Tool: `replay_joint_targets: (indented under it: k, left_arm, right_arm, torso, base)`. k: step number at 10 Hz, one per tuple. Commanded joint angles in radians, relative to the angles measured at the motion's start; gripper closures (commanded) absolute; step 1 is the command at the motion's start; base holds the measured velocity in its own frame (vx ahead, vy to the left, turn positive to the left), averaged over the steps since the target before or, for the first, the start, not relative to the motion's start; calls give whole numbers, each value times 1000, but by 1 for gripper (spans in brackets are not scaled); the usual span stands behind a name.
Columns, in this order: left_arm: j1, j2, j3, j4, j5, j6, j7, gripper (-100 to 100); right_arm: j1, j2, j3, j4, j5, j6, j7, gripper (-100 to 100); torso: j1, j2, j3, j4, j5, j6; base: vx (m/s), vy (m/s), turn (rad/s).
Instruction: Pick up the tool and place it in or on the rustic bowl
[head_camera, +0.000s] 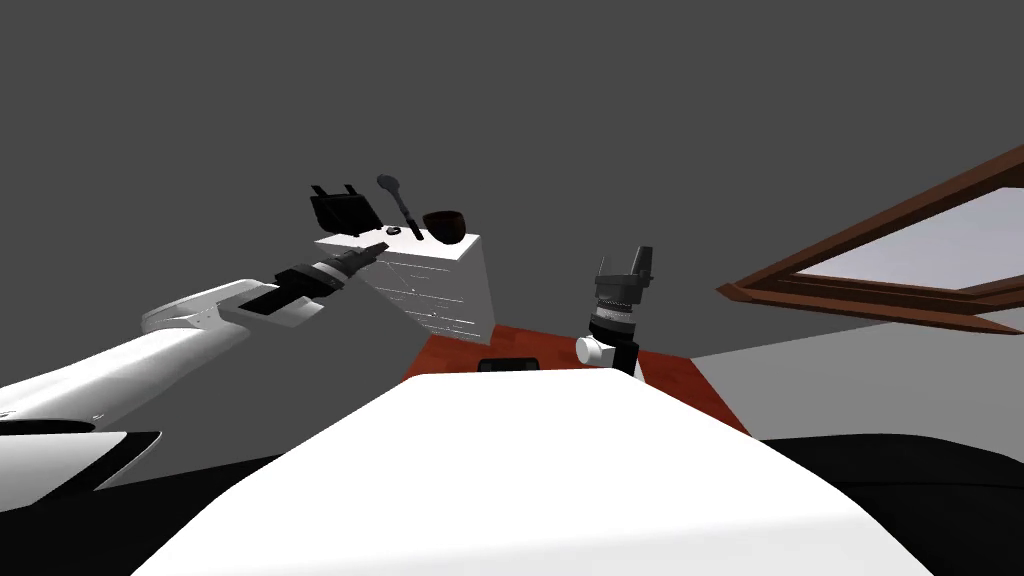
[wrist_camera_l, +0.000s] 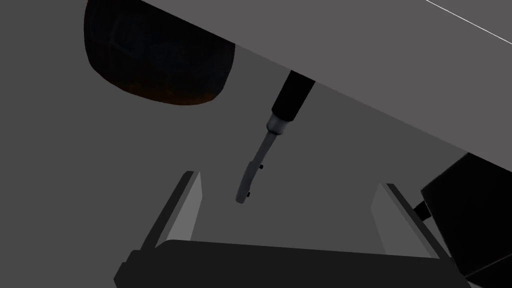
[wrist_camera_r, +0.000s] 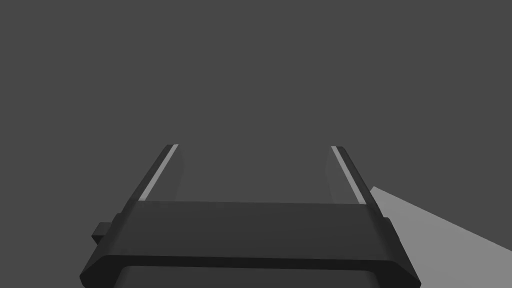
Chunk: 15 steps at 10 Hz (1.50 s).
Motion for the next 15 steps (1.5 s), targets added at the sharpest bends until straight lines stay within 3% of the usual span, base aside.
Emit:
replay_joint_targets:
  k: [1, 2, 3, 9, 10, 11, 12, 13, 14, 15]
  left_arm:
    - [0, 44, 3, 21, 8, 15, -8, -100]
    - [-12, 76, -4, 49, 10, 24, -11, -100]
    - [-12, 77, -4, 49, 10, 24, -11, -100]
    - [-58, 220, -38, 178, 16, 77, -24, -100]
    - [-61, 232, -40, 188, 16, 82, -25, -100]
    - [-67, 220, -43, 177, 13, 83, -25, -100]
    - [-69, 221, -44, 180, 12, 85, -24, 0]
    - [-69, 221, -44, 179, 12, 84, -24, -100]
    - [-69, 221, -44, 179, 12, 84, -24, 100]
    - [-69, 221, -44, 179, 12, 84, -24, 100]
  right_arm:
    - [0, 0, 0, 0, 0, 0, 0, 0]
    - [0, 0, 0, 0, 0, 0, 0, 0]
    - [0, 0, 0, 0, 0, 0, 0, 0]
    - [0, 0, 0, 0, 0, 0, 0, 0]
    - [0, 0, 0, 0, 0, 0, 0, 0]
    - [0, 0, 0, 0, 0, 0, 0, 0]
    - [0, 0, 0, 0, 0, 0, 0, 0]
    - [0, 0, 0, 0, 0, 0, 0, 0]
    - [0, 0, 0, 0, 0, 0, 0, 0]
    - [0, 0, 0, 0, 0, 0, 0, 0]
  torso:
    - [0, 0, 0, 0, 0, 0]
    - [0, 0, 0, 0, 0, 1]
    - [-1, -3, -2, -1, 0, 1]
    - [0, -5, -3, -1, 0, 0]
    - [-1, -6, -3, -1, 0, 0]
    - [-1, -5, -3, -1, 0, 0]
    - [1, -1, -1, -1, 1, -1]
    - [2, 1, 1, 0, 1, -1]
    - [2, 3, 1, 1, 1, -1]
    - [2, 3, 2, 1, 1, -1]
  base:
    - [42, -40, -168]
    - [87, -61, -246]
    - [81, -48, -88]
    - [100, -53, -172]
    - [99, -34, -134]
    - [38, -10, -23]
    - [9, -2, 3]
    - [0, 0, 0]
    - [0, 0, 0]
    - [0, 0, 0]
